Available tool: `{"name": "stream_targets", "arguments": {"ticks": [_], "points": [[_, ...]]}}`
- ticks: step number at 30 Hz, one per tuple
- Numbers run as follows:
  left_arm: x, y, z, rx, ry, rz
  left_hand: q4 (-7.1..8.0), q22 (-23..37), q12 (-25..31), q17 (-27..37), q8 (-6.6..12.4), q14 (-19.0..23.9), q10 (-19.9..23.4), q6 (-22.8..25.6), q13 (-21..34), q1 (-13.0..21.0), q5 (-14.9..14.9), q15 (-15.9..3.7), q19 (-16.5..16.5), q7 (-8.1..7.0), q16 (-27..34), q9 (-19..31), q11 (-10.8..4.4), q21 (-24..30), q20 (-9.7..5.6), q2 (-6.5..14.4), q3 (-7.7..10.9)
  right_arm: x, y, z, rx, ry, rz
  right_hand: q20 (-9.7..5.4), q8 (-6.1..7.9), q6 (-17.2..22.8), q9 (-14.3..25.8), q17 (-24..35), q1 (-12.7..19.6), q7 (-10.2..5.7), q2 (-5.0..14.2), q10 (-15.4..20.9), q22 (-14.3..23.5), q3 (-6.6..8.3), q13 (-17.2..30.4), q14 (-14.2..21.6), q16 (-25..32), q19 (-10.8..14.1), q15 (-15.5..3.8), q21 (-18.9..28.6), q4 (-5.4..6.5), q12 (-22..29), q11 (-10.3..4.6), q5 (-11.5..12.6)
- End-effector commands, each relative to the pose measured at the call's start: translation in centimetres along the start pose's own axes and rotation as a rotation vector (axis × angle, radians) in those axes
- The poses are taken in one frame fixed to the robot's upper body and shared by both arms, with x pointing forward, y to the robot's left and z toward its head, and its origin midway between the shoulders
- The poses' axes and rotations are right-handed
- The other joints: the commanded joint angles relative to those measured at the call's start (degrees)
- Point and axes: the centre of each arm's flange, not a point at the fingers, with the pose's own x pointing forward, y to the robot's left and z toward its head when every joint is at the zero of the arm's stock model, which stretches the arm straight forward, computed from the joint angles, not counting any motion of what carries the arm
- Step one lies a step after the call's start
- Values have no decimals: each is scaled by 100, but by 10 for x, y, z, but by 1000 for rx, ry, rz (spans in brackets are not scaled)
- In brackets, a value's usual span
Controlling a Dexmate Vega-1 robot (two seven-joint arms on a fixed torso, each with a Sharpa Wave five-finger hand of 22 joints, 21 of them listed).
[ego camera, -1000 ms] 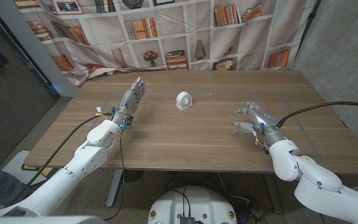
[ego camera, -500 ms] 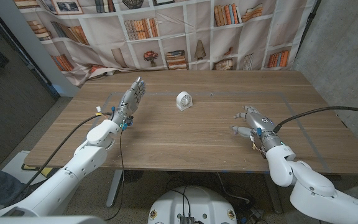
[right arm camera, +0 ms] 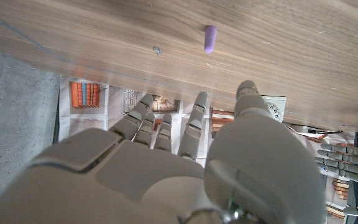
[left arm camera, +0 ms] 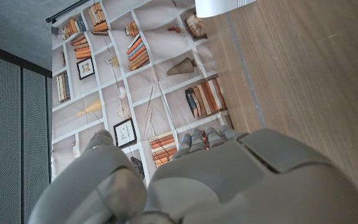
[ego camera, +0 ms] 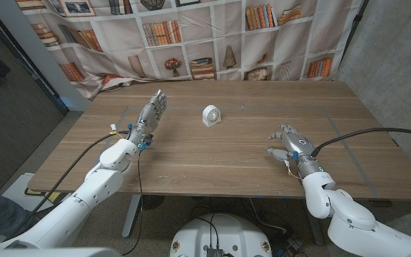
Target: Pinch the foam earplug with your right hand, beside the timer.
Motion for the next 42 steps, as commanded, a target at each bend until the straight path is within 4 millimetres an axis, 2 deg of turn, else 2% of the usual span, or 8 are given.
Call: {"name": "stream_targets", "arguments": {"ticks": [1,9,20,35,42], "points": [[-5,0,-2,-12,-1,12,-30,34,-19,9,-8,-17,1,40,31,39,-19,14,-183,-16,11,16,-5,-14,56,-1,-5,2,12,-5,-12,16,-6,-53,79,142,9,4,104,21,0,150,10,0,20,117,50,147,-18,7,22,67,-35,39],[-5,-3,-4,-15,6,7,-30,34,-18,9,-9,-2,14,51,32,45,-26,12,-181,-15,15,17,-4,-12,55,8,-8,4,16,-10,-21,24,-12,-132,141,329,1,4,184,22,6,341,11,2,18,275,79,283,-86,19,27,108,-58,58],[-5,-3,-4,-10,12,8,-31,35,-18,10,-7,16,28,75,32,53,-37,10,-182,-18,18,17,-10,-12,80,18,-13,7,21,-14,-37,37,-16,-208,194,502,-9,3,319,-46,34,522,15,19,16,451,99,457,-165,38,22,131,-184,88],[-1,-4,-5,-8,24,0,-34,36,-18,11,-11,42,52,93,33,64,-52,-1,-188,-27,21,18,-15,-13,127,32,-22,10,28,-16,-32,40,-13,-231,265,713,-17,9,386,-98,42,719,19,6,13,576,102,538,-216,27,44,158,-270,94],[0,-4,-4,-6,21,1,-35,36,-22,11,-13,43,49,98,33,68,-57,-2,-189,-28,19,18,-19,-12,132,35,-26,12,31,-15,-31,31,-15,-235,312,850,-21,13,421,-129,38,934,22,-12,12,696,112,608,-269,24,59,202,-412,94]]}}
